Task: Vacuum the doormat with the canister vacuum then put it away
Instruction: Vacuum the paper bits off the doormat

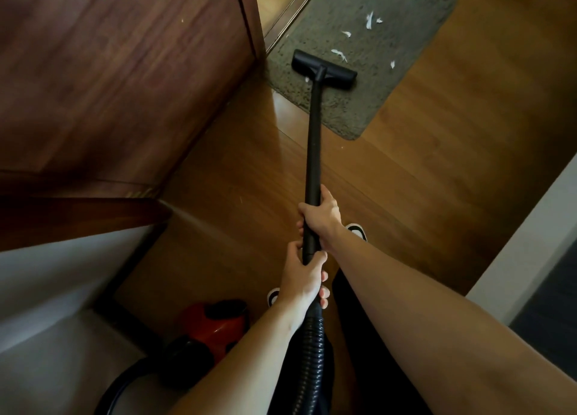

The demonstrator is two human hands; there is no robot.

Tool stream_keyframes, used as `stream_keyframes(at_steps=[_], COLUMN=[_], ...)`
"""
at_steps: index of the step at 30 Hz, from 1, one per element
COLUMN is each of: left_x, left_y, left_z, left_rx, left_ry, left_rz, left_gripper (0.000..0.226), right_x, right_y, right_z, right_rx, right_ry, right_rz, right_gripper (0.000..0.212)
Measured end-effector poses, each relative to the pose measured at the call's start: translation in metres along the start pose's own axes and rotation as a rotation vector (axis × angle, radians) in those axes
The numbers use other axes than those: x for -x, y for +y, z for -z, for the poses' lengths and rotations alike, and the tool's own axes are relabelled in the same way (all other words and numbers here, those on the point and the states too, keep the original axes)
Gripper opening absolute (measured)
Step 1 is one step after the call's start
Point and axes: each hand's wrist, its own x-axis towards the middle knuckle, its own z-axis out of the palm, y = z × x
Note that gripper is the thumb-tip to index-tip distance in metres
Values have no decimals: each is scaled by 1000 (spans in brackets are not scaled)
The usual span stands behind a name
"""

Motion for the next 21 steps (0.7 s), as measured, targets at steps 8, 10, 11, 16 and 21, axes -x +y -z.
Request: stream_keyframes(at_steps=[8, 10, 11, 16, 21], left_x=[-12, -18, -21, -31, -31], left_y=[56, 67, 73, 96, 110], left_z=[-44, -56, -61, -86, -106], left_rx=[-6, -7, -4, -9, -40], left_ry=[-3, -6, -8, -3, 31], left_rz=[-14, -17, -17, -11, -11], left_gripper=[18, 19, 20, 21, 19], right_x=[-30, -39, -43, -61, -64], right_y=[-58, -70, -77, -102, -117], right_z=[29, 37, 41, 59, 74], right_rx=[0, -6, -6, 11, 46], right_ry=[10, 8, 5, 4, -2], right_rz=[18, 12, 13, 26, 16], right_gripper=[82, 81, 81, 75, 79])
